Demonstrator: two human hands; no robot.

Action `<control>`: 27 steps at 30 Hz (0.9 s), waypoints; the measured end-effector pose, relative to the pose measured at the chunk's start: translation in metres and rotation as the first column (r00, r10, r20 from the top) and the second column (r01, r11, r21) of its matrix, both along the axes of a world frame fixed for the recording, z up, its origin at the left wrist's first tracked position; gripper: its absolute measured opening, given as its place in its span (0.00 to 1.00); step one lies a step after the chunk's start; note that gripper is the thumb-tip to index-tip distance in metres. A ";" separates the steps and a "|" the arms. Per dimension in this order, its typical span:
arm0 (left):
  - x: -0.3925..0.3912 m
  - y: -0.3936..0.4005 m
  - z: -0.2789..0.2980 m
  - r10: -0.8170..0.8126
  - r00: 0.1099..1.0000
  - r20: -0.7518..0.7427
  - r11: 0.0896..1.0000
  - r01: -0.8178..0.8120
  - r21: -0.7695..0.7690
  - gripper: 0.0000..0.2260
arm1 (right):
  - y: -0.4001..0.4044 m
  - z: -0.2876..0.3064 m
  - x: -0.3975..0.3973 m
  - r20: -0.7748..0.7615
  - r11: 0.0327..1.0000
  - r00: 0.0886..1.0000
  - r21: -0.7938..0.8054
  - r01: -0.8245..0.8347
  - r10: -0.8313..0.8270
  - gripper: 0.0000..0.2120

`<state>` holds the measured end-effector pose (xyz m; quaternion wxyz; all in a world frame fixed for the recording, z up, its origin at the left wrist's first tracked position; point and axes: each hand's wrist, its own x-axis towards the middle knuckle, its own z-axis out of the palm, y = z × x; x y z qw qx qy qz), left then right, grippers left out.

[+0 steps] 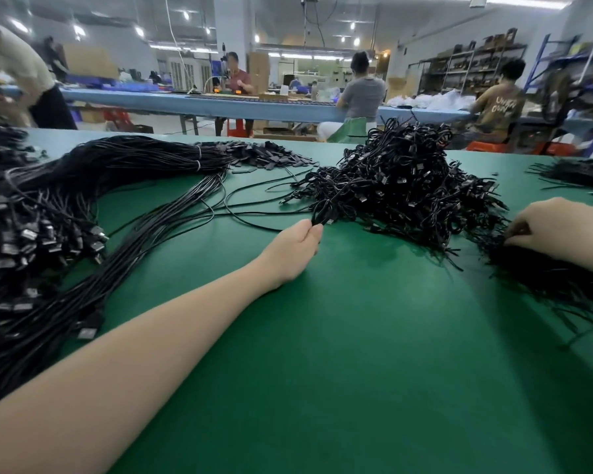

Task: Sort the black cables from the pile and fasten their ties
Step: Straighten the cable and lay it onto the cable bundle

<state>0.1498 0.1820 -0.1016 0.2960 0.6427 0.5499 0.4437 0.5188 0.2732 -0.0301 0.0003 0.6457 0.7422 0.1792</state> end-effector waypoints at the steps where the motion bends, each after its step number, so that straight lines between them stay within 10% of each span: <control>1: 0.000 0.000 0.000 0.005 1.000 0.002 1.000 -0.005 0.000 0.11 | 0.004 0.000 0.002 -0.019 1.000 1.000 -0.010 -0.005 0.005 0.04; 14: 0.000 0.001 0.001 0.008 1.000 0.016 1.000 -0.007 -0.025 0.13 | -0.020 0.018 -0.013 -0.470 0.987 0.875 0.152 -0.045 0.112 0.07; 20: 0.001 0.001 0.003 0.047 0.998 0.042 0.999 -0.047 0.000 0.14 | -0.047 0.020 -0.076 -0.626 0.843 0.635 0.532 -0.076 0.452 0.09; 27: -0.001 0.002 0.002 0.080 0.993 0.086 0.996 -0.083 0.023 0.15 | -0.072 -0.015 -0.187 -0.704 0.797 0.389 0.450 -0.403 0.595 0.06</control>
